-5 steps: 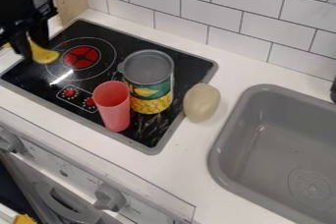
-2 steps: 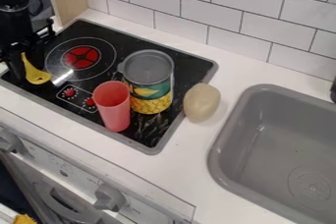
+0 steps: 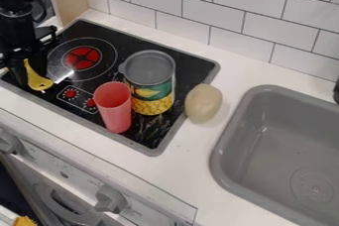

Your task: Moved the yellow brush to the bottom left side of the stove.

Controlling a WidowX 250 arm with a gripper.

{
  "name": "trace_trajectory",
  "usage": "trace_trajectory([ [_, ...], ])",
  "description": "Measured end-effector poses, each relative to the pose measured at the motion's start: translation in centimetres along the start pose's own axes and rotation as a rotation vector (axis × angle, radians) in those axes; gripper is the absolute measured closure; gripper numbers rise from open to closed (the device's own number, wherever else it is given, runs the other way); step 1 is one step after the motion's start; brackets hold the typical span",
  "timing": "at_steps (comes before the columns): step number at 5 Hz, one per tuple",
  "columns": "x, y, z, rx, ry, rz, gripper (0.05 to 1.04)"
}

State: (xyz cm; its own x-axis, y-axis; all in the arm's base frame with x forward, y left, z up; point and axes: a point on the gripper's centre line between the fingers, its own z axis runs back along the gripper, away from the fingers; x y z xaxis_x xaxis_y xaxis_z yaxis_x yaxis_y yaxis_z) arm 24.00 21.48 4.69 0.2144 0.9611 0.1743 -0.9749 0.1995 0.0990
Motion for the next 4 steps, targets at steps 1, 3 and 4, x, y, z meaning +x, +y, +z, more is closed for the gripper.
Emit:
trace_trajectory([
  [1, -0.1, -0.1, 0.3, -0.001, 0.021, 0.004, 0.340],
  [3, -0.5, -0.1, 2.7, -0.041, 0.049, -0.024, 0.078],
  [4, -0.3, 0.2, 4.2, -0.079, 0.044, 0.001, 0.083],
])
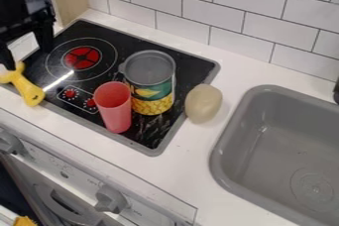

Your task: Moved the yellow brush to the bottom left side of the stove.

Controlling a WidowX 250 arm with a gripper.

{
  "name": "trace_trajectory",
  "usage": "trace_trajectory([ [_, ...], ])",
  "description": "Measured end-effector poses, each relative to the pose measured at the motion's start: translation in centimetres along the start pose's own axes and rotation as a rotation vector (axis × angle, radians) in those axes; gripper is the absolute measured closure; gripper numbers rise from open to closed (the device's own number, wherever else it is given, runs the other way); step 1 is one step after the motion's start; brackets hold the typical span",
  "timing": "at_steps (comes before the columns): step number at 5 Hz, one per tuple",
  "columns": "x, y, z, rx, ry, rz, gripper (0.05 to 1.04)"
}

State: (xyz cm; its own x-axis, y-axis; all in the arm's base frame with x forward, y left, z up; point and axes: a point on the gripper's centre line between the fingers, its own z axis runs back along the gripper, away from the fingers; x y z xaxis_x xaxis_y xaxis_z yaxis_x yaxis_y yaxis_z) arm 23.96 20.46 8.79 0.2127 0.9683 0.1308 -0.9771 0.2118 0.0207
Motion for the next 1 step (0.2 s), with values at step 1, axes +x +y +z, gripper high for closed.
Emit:
trace_trajectory([
  [1, 0.26, -0.37, 1.22, -0.031, -0.023, -0.012, 0.083],
])
